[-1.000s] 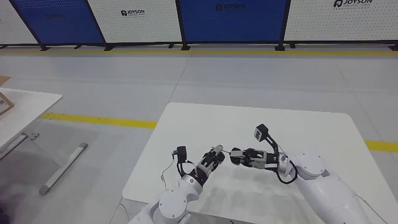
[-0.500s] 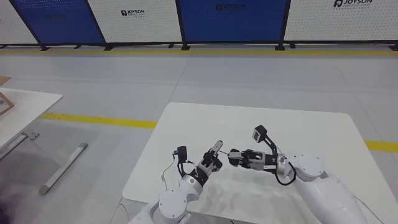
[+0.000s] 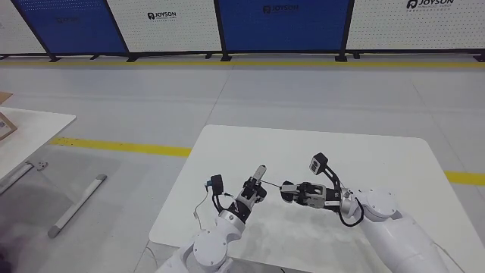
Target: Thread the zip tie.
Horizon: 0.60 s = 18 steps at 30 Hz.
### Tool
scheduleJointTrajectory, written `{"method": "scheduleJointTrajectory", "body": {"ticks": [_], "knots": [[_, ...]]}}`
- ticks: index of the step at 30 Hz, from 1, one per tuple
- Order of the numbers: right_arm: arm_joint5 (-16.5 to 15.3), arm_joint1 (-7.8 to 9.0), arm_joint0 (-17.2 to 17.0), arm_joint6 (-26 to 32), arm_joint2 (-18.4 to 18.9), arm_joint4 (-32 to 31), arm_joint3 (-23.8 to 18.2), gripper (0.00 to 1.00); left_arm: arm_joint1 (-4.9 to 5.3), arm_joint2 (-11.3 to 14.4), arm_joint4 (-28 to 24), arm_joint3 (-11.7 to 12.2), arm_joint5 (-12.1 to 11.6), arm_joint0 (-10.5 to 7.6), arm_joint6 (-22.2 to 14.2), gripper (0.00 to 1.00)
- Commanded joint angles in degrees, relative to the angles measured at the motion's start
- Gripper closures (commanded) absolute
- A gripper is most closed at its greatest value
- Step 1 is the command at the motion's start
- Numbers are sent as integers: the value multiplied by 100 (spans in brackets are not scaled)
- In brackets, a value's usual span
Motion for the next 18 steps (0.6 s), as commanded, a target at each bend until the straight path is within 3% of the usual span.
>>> {"method": "scheduleJointTrajectory", "body": {"ticks": [1, 5, 13, 18], "knots": [[0, 0, 0, 0, 0, 0, 0, 100, -4, 9, 13, 19, -19, -22, -126, 0], [0, 0, 0, 0, 0, 0, 0, 100, -1, -47, -31, -14, -207, 36, -307, 0], [0, 0, 0, 0, 0, 0, 0, 100, -2, -42, -33, -14, -212, 34, -322, 0], [0, 0, 0, 0, 0, 0, 0, 100, -6, -13, 47, 77, -312, 47, -563, 0]]}}
